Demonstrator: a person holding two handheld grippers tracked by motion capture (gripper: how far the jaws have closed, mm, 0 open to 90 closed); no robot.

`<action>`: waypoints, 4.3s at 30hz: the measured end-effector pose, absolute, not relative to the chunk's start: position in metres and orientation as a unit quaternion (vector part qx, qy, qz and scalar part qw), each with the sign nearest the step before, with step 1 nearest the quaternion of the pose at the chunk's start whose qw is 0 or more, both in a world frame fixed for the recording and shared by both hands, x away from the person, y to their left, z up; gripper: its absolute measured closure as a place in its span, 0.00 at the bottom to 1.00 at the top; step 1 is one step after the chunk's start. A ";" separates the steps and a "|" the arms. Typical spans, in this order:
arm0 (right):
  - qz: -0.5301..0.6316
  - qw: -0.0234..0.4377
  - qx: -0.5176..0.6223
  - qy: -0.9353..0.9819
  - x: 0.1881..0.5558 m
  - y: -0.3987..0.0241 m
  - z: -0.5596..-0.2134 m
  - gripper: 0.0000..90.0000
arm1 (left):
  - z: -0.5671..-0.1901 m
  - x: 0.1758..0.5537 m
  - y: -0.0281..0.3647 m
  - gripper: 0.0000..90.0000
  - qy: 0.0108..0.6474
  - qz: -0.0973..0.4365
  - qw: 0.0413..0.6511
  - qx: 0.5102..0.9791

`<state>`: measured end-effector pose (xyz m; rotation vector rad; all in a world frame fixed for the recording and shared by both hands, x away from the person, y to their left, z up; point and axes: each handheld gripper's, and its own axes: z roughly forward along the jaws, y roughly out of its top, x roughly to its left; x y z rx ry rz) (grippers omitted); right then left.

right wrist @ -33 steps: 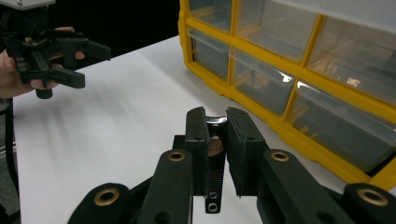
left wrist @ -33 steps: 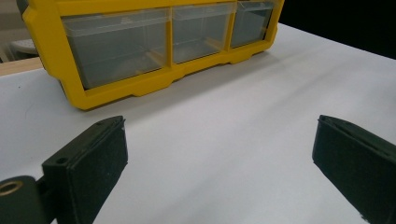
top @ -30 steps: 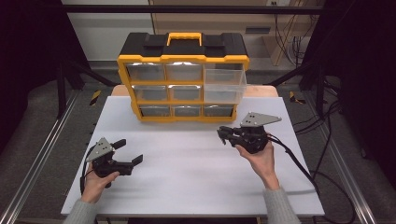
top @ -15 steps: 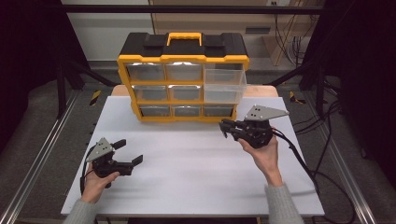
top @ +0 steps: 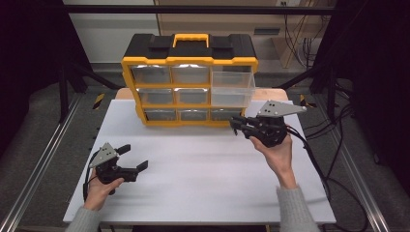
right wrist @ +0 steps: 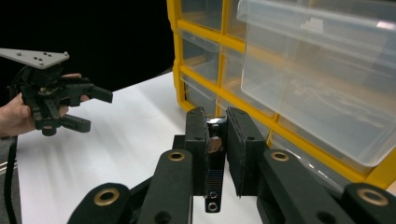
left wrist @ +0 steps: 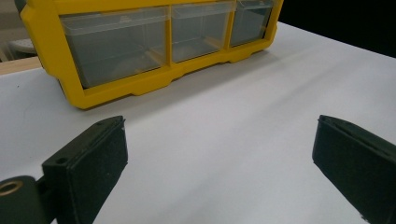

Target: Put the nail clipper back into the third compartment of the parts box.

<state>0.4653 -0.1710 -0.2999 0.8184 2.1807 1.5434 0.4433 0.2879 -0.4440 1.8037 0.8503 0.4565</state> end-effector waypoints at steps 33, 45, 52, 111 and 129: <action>0.562 0.213 0.290 0.745 0.476 -0.177 -0.239 0.88 | -0.444 0.443 0.288 0.04 0.355 0.190 0.522 0.752; 0.565 0.226 0.294 0.737 0.483 -0.175 -0.221 0.88 | -0.444 0.443 0.288 0.04 0.355 0.190 0.522 0.752; 0.567 0.230 0.300 0.732 0.489 -0.176 -0.214 0.88 | -0.444 0.443 0.288 0.04 0.355 0.189 0.522 0.752; 0.531 0.254 0.370 0.719 0.546 -0.174 -0.225 0.88 | -0.445 0.444 0.288 0.04 0.354 0.190 0.521 0.753; 0.518 0.244 0.378 0.728 0.548 -0.177 -0.243 0.88 | -0.445 0.444 0.288 0.04 0.354 0.190 0.520 0.754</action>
